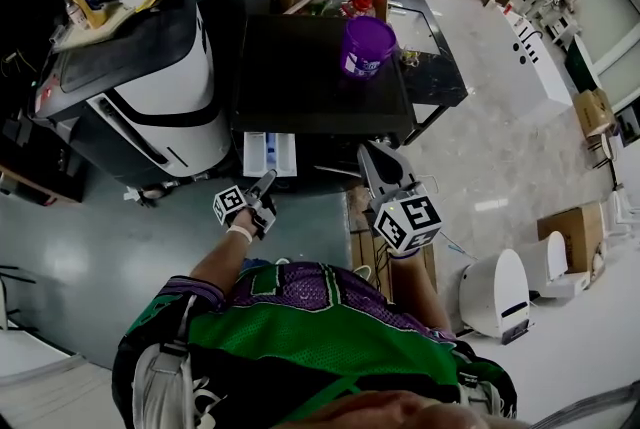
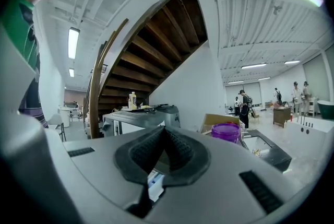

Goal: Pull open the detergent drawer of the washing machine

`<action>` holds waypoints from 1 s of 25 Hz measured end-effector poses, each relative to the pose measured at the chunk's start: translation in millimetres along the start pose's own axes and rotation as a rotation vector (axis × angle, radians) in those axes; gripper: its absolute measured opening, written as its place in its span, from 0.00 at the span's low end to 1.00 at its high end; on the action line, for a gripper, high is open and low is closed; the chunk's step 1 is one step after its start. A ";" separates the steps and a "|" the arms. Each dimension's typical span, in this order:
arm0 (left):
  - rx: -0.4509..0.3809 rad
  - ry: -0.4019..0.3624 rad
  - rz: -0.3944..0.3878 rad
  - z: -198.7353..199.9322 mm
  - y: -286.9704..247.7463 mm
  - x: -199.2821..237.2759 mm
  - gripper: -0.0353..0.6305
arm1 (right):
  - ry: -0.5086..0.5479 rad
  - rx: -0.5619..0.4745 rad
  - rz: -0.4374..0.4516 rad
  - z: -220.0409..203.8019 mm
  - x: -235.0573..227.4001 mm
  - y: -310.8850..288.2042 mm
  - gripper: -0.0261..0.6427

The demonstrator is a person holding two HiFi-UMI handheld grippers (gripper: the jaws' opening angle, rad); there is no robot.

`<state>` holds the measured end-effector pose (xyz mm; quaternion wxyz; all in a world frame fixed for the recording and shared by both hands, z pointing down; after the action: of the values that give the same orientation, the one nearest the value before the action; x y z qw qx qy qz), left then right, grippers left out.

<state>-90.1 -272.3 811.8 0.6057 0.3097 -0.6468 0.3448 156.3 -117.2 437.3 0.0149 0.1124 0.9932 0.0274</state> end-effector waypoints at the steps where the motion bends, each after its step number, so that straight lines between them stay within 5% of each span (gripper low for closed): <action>1: 0.000 0.003 -0.003 -0.5 -0.4 -0.1 0.72 | 0.000 0.003 -0.001 -0.4 -0.6 0.7 0.04; 25: -0.009 0.011 0.010 -0.5 11.1 -0.7 0.72 | 0.003 0.031 0.057 -6.0 9.7 -8.6 0.04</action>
<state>-98.9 -265.6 810.4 0.6087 0.3018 -0.6467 0.3467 144.8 -123.7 442.6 0.0110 0.1407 0.9899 0.0124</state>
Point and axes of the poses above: the fingertips, and each gripper's own axes: y backward along the fingers, x to its left, z out of its top, the point moved 9 cm from there along y, backward along the fingers, and after that the axes turned 7 degrees about -x, right-handed, at the moved point
